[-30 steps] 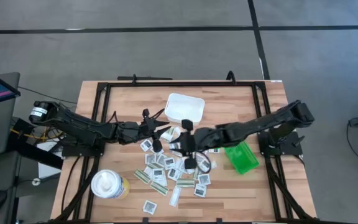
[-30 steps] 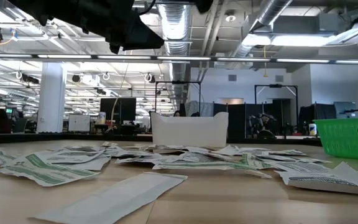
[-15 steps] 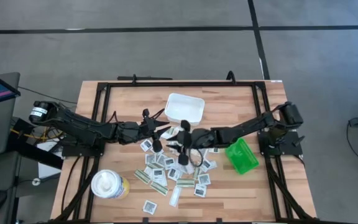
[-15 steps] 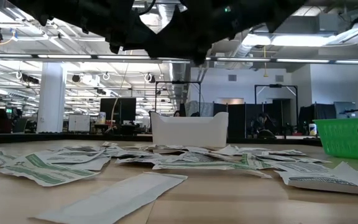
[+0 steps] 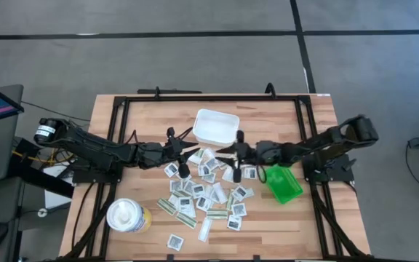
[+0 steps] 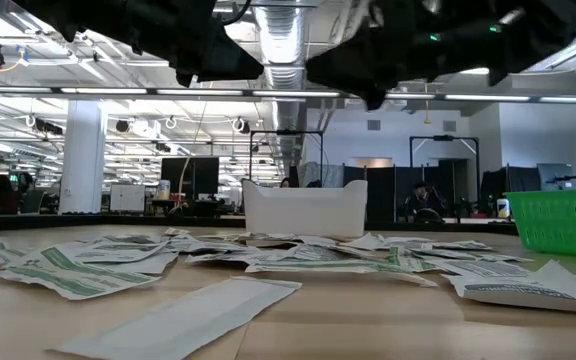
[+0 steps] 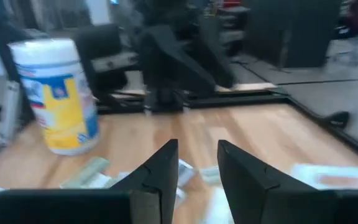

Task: Pick & Place First Aid Supplies
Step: Put the bandage pack into the green bin

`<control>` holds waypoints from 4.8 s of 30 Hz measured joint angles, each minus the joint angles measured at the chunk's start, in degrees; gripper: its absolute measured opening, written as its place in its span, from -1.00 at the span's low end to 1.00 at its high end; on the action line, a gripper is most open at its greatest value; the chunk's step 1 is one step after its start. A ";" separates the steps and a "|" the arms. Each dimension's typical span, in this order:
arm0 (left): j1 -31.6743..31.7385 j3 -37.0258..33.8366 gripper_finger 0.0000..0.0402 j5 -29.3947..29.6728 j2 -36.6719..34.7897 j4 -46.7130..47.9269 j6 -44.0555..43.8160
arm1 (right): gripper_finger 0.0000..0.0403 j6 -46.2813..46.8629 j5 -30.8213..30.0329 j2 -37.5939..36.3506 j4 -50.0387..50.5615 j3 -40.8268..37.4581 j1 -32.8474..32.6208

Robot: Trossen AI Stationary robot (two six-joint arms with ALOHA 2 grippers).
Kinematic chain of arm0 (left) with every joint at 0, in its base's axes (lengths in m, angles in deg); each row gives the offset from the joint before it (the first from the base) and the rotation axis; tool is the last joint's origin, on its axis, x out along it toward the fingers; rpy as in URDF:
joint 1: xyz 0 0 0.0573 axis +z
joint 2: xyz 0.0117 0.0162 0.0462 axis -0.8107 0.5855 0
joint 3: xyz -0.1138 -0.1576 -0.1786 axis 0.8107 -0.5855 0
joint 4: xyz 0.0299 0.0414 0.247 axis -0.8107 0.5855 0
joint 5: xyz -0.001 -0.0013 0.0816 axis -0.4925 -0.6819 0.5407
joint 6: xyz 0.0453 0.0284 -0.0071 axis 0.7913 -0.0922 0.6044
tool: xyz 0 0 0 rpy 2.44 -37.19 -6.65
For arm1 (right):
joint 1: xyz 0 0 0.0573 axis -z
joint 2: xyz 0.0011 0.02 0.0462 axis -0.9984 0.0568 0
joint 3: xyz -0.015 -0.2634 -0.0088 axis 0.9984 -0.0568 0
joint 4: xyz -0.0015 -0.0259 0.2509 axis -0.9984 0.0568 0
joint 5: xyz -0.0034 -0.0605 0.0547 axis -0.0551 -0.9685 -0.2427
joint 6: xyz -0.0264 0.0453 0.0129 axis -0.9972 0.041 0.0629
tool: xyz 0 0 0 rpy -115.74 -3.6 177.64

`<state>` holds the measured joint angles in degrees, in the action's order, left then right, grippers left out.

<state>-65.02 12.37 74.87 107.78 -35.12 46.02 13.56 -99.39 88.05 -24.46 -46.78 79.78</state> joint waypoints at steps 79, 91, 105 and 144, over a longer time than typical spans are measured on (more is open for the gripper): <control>0.35 -3.61 -0.57 -4.13 0.37 8.06 -6.43 | -0.47 14.69 2.50 18.14 63.24 27.06 -0.49; 0.35 -3.61 -0.57 -4.13 0.37 7.63 -6.40 | -0.47 14.15 -0.44 21.97 62.50 27.15 0.11; 0.35 -3.61 -0.57 -4.13 0.37 7.31 -6.03 | -0.73 14.25 -1.60 23.61 63.22 27.41 1.75; 0.78 -3.61 -0.57 -4.20 0.37 4.95 -4.04 | -1.00 56.21 -8.17 -4.91 106.22 25.62 -23.09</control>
<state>-64.23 8.77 70.68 108.15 -30.17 41.99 69.77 -107.56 83.14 81.76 -21.16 56.70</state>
